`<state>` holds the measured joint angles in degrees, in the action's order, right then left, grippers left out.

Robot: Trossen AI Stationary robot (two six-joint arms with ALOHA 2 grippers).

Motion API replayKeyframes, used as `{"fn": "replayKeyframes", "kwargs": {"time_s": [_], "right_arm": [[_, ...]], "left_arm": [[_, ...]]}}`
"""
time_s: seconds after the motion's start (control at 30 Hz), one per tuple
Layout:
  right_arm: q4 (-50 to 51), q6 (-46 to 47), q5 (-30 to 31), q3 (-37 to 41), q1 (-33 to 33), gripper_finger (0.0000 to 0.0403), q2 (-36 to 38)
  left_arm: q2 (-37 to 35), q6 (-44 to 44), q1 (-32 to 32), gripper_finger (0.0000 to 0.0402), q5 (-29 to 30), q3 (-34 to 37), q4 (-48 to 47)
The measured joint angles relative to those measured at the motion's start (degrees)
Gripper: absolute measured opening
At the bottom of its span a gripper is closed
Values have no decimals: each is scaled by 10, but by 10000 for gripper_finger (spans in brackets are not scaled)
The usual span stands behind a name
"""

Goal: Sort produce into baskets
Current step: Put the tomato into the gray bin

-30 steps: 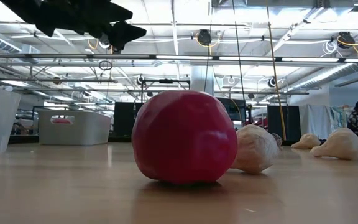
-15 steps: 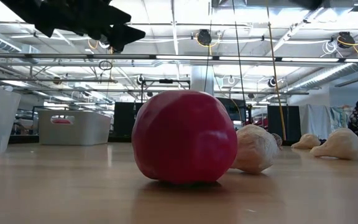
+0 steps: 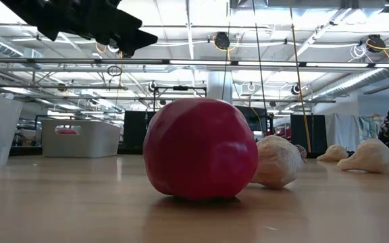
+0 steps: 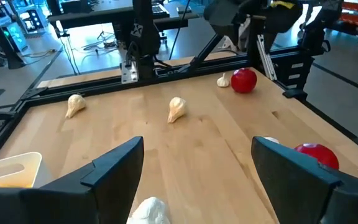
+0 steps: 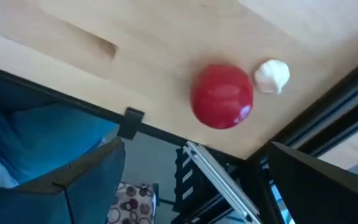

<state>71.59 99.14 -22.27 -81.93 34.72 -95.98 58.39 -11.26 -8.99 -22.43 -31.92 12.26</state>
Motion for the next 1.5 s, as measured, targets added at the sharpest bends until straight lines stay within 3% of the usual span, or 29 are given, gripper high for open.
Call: {"fn": "replayKeyframes", "kwargs": {"time_s": [0.17, 0.3, 0.47, 0.63, 1.23, 1.5], "right_arm": [[1, -10, 45, 2, 20, 377, 2], [-7, -32, 42, 2, 22, 377, -1], [-21, -27, 46, 2, 22, 377, -2], [-28, -41, 73, 2, 29, 377, -2], [-34, -64, 74, 2, 34, 377, -2], [-30, -82, 75, 2, 35, 377, -2]], "left_arm": [[0, 38, 2, 306, 0, 0, 5], [0, 72, 4, 306, 1, 0, 16], [2, 167, 8, 306, 2, 0, 97], [3, 199, 30, 306, 2, 0, 118], [4, 195, 100, 306, 5, 0, 105], [4, 99, 97, 306, 48, 0, 45]]}}
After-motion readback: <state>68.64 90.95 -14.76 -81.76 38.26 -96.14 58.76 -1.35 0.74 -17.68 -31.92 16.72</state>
